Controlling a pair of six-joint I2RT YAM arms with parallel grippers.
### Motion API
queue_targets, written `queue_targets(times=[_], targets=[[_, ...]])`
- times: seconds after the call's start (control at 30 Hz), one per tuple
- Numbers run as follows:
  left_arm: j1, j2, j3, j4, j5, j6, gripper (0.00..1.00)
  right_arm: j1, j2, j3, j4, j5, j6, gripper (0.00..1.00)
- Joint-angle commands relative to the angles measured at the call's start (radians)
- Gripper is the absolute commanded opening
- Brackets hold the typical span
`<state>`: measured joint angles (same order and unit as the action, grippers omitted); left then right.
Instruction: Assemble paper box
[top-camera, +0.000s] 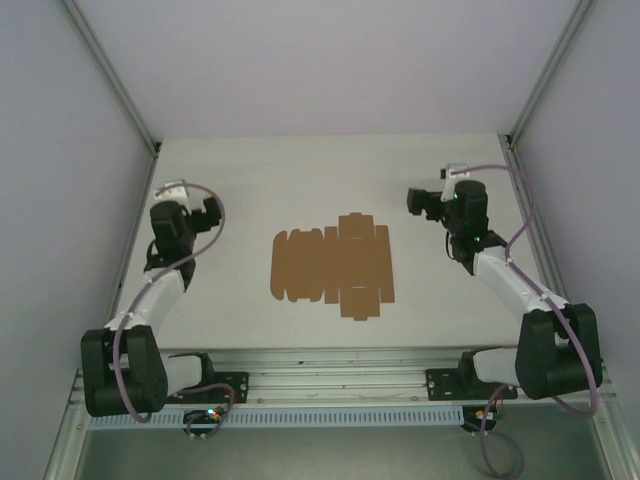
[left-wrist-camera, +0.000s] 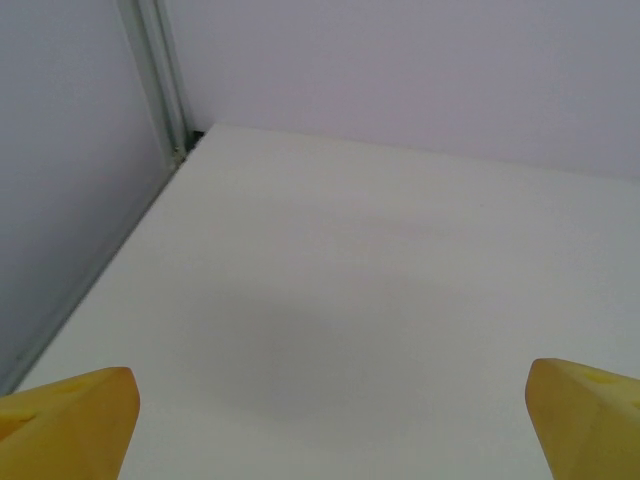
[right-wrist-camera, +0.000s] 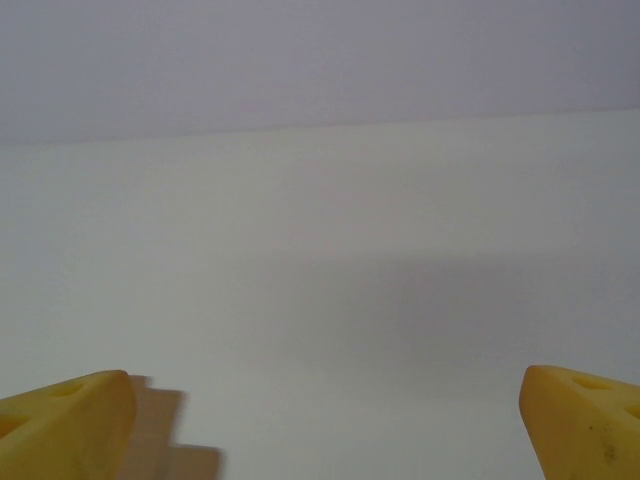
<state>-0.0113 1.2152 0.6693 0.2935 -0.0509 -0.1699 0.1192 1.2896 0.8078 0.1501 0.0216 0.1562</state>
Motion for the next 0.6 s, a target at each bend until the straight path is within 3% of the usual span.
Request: queue_targets(times=[0.0, 0.1, 0.23, 0.43, 0.57], targets=[[-0.041, 0.006, 0.054, -0.374, 0.106, -0.163, 1.00, 0.072, 0.013, 0.076, -0.438, -0.052, 0.142, 0.92], [-0.088, -0.002, 0.054, -0.418, 0.154, -0.260, 1.00, 0.141, 0.037, 0.090, -0.484, -0.171, 0.244, 0.78], [-0.133, 0.053, 0.067, -0.449, 0.320, -0.313, 1.00, 0.224, 0.169, 0.120, -0.508, -0.335, 0.274, 0.62], [-0.202, 0.242, 0.162, -0.483, 0.493, -0.312, 1.00, 0.236, 0.422, 0.226, -0.463, -0.317, 0.303, 0.49], [-0.242, 0.364, 0.223, -0.498, 0.521, -0.299, 1.00, 0.230, 0.519, 0.263, -0.432, -0.260, 0.324, 0.49]])
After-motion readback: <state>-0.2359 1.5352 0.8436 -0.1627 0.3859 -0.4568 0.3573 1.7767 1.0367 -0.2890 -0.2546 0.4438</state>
